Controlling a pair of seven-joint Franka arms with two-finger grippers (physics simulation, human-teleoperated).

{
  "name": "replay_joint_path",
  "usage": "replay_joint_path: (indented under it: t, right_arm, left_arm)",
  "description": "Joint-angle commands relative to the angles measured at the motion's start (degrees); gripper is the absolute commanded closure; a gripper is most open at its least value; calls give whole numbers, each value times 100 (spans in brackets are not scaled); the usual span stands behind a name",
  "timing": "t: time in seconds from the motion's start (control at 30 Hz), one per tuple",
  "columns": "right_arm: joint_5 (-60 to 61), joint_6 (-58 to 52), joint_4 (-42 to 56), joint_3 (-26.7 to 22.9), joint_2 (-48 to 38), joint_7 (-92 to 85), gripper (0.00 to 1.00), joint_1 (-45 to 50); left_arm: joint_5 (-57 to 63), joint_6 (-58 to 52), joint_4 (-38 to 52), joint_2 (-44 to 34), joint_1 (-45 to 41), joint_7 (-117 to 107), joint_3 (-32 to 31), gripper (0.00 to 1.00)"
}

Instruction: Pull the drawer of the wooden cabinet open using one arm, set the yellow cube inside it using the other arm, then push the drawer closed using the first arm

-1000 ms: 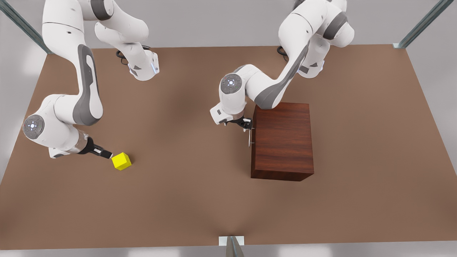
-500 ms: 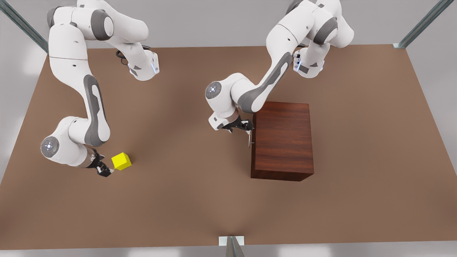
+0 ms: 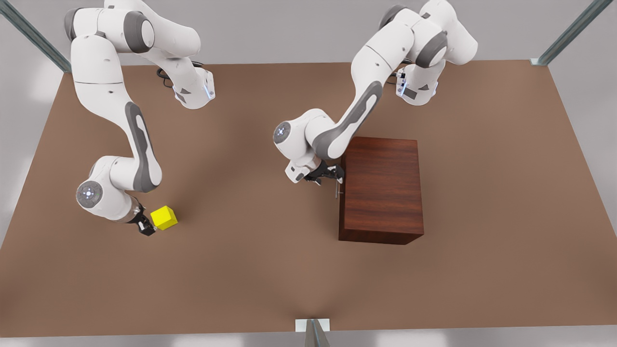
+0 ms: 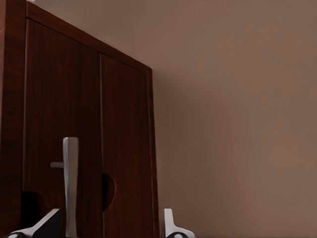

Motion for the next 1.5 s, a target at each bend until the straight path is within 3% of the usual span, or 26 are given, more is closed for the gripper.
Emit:
replay_joint_path:
  t: [0.0, 1.3, 1.47]
  right_arm:
    - [-118, 66, -40, 5, 12, 634, 0, 0]
    - [14, 927, -541, 128, 460, 705, 0, 62]
    - [14, 927, -541, 120, 460, 687, 12, 53]
  left_arm:
    - [27, 29, 41, 73, -12, -1046, 0, 0]
    - [27, 600, 868, 486, -566, -1213, -35, 0]
    - [18, 609, 894, 486, -601, -1266, -44, 0]
